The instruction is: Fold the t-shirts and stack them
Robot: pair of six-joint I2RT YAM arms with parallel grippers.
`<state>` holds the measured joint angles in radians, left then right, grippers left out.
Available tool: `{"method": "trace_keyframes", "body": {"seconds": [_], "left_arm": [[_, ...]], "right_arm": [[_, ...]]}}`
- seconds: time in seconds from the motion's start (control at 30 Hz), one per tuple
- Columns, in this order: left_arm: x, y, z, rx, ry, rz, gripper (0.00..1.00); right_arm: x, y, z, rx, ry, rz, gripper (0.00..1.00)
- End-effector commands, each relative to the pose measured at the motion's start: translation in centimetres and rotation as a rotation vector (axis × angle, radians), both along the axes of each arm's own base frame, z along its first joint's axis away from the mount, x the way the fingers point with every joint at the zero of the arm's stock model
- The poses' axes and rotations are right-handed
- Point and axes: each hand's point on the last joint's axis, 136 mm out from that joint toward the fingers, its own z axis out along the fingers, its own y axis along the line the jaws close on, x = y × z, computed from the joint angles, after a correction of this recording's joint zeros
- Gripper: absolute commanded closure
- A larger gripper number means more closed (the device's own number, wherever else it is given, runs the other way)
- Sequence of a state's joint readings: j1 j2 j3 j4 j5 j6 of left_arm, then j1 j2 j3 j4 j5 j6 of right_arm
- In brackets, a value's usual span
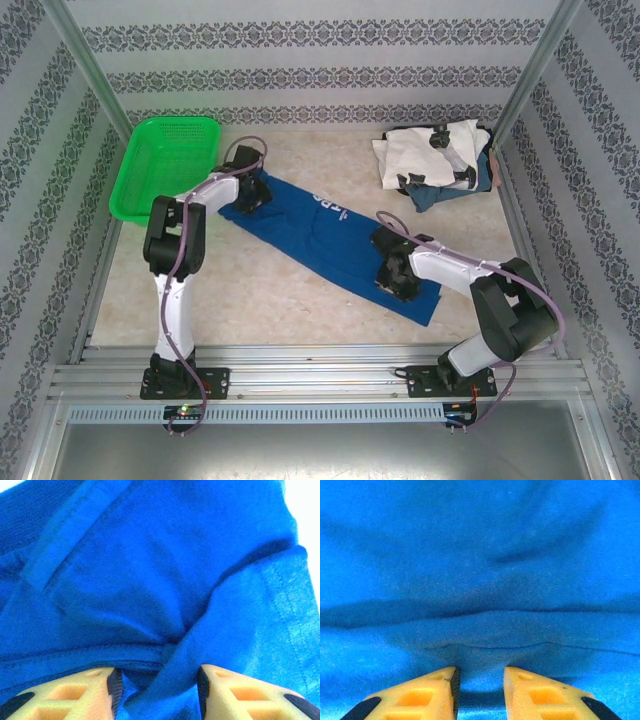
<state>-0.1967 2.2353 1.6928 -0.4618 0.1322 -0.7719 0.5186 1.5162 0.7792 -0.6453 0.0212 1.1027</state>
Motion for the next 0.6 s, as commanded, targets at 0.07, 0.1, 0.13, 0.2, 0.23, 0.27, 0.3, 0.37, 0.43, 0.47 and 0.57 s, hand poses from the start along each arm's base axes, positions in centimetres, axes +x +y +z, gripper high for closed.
{"method": "trace_keyframes", "body": {"seconds": [0.07, 0.1, 0.13, 0.2, 0.23, 0.27, 0.3, 0.37, 0.43, 0.47, 0.57], "left_arm": [[2.0, -2.7, -5.3, -0.052, 0.078, -0.113, 0.53], [2.7, -3.3, -5.5, -0.070, 0.076, -0.127, 0.53], [3.7, -3.8, -5.4, -0.089, 0.064, -0.141, 0.53], [5.2, -4.7, -5.6, -0.118, 0.051, -0.160, 0.53], [5.8, -5.2, -5.8, -0.134, 0.047, -0.170, 0.53], [6.6, -5.6, -5.7, -0.153, 0.040, -0.182, 0.53], [7.0, -6.0, -5.9, -0.161, 0.038, -0.195, 0.53], [8.1, -6.4, -6.0, -0.176, 0.022, -0.214, 0.53], [8.9, -6.7, -6.1, -0.183, -0.002, -0.219, 0.53], [9.3, -6.9, -6.0, -0.192, -0.017, -0.221, 0.53], [10.4, -7.7, -5.4, -0.246, -0.065, -0.227, 0.52]], "right_arm": [[-1.0, 4.3, -0.5, 0.146, -0.025, -0.137, 0.68], [-1.1, 5.0, -0.5, 0.159, -0.037, -0.148, 0.68], [-1.2, 5.8, -0.5, 0.176, -0.045, -0.162, 0.68], [-1.3, 7.7, -0.5, 0.220, -0.061, -0.186, 0.68], [-1.4, 8.8, -0.5, 0.244, -0.062, -0.200, 0.69], [-1.6, 9.9, -0.6, 0.267, -0.064, -0.214, 0.69], [-1.7, 10.8, -0.6, 0.286, -0.070, -0.226, 0.69], [-1.7, 13.1, -0.4, 0.332, -0.084, -0.252, 0.69], [-1.7, 15.1, -0.1, 0.362, -0.098, -0.270, 0.70], [-1.8, 16.2, 0.1, 0.384, -0.104, -0.276, 0.70], [-1.9, 19.1, 1.0, 0.432, -0.108, -0.281, 0.69]]}}
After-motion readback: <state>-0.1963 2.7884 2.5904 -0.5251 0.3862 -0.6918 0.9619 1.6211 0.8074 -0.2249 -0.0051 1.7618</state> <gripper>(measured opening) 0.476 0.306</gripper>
